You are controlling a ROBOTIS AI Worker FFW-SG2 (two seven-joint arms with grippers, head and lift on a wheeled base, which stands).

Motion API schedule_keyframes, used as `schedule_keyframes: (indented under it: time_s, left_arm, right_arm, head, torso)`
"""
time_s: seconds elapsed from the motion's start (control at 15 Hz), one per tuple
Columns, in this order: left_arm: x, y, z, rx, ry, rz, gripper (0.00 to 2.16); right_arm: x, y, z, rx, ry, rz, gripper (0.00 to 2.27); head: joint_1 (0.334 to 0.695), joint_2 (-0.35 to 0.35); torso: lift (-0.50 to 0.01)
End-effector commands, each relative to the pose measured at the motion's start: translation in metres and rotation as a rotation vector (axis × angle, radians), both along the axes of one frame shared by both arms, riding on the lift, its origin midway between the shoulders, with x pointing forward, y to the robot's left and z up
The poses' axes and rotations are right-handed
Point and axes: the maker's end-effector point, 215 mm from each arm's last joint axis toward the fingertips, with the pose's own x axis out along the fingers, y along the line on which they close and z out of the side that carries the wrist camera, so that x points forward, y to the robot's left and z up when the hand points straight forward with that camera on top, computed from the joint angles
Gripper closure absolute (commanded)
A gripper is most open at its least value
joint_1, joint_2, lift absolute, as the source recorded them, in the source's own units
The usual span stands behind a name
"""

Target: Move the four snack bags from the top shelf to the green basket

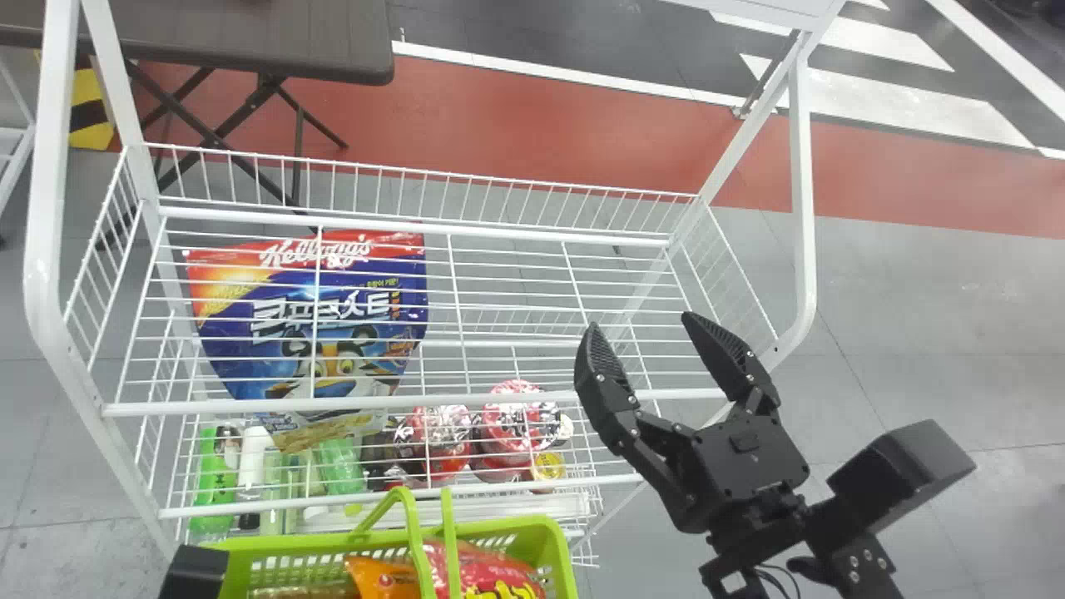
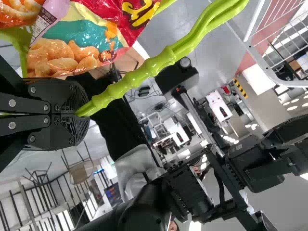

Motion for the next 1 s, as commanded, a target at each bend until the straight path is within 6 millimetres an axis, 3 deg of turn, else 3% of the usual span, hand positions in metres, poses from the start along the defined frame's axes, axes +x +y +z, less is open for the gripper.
schedule_keyframes:
  time_s: [0.0, 0.93]
  left_arm:
    - [0.0007, -0.0001, 0.0004, -0.001, -0.001, 0.000, 2.08]
    - [0.0020, 0.0008, 0.0011, 0.001, -0.003, 0.003, 2.08]
  right_arm:
    - [-0.0003, -0.0004, 0.0005, 0.000, 0.000, -0.001, 0.08]
    - [0.0000, -0.0002, 0.0019, 0.014, -0.002, 0.001, 0.08]
  head:
    - [0.695, -0.350]
    - [0.695, -0.350]
  torso:
    - [0.000]
    - [0.000]
